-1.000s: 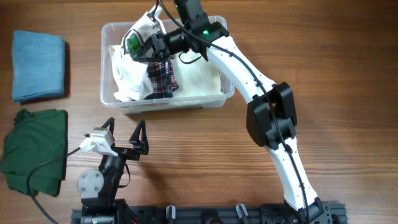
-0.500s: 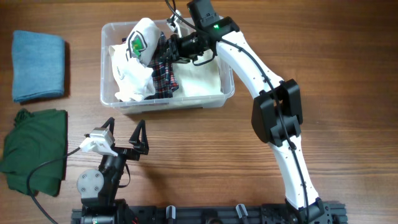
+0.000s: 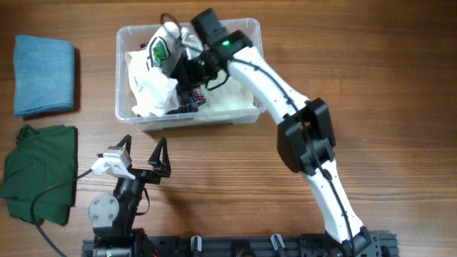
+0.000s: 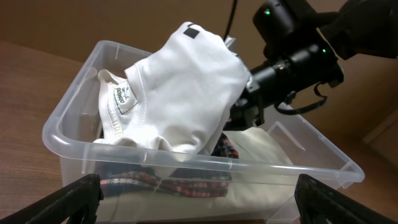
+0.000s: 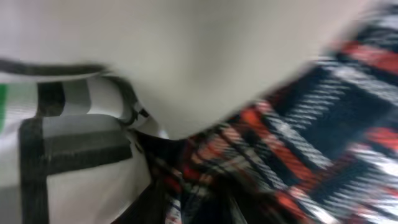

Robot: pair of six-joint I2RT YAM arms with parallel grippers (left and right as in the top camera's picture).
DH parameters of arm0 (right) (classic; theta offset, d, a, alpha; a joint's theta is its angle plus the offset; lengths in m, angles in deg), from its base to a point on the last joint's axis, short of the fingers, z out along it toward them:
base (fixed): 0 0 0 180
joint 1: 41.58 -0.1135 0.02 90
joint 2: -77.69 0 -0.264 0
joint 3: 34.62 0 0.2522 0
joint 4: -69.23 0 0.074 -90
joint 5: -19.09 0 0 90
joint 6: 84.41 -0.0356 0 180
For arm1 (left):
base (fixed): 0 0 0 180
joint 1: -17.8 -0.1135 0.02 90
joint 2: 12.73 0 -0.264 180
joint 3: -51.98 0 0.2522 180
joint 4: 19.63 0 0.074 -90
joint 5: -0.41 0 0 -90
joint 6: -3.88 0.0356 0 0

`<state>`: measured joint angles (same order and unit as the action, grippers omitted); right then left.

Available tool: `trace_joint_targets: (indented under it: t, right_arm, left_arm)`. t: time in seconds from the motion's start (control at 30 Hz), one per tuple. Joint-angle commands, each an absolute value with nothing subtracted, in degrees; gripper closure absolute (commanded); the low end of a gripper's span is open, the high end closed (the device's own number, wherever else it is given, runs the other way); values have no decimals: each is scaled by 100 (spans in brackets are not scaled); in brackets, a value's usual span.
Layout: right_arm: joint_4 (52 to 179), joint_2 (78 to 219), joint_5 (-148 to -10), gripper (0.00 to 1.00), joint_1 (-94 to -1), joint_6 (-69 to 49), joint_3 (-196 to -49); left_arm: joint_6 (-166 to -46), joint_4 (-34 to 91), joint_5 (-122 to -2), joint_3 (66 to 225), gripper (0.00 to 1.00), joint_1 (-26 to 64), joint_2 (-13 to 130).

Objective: Pack container
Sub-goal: 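Press and tuck the white T-shirt down into the container with the right gripper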

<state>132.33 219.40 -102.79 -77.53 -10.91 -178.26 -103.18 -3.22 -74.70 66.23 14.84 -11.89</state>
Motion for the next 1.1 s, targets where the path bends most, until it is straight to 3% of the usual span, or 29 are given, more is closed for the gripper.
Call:
trace_joint_targets:
  t: [0.0,0.4,0.77,1.07]
  right_arm:
    - [13297,21817,-9201,71,-7982,-1003,-17898]
    - [13323,20572,-8760,69,-7206,-409,-17898]
    - [13406,20117,-8568,53,-8301,1213,-17898]
    - [13476,20834,-8117,48,-8511,1255,-17898]
  left_arm:
    - [-10309,-287,-7485,6608,0,1512,-1193]
    - [-10309,-287,-7485,6608,0,1512,-1191]
    - [-10309,-287,-7485,6608,0,1512,-1191]
    - [-10309,-287,-7483,6608,0,1512,-1191]
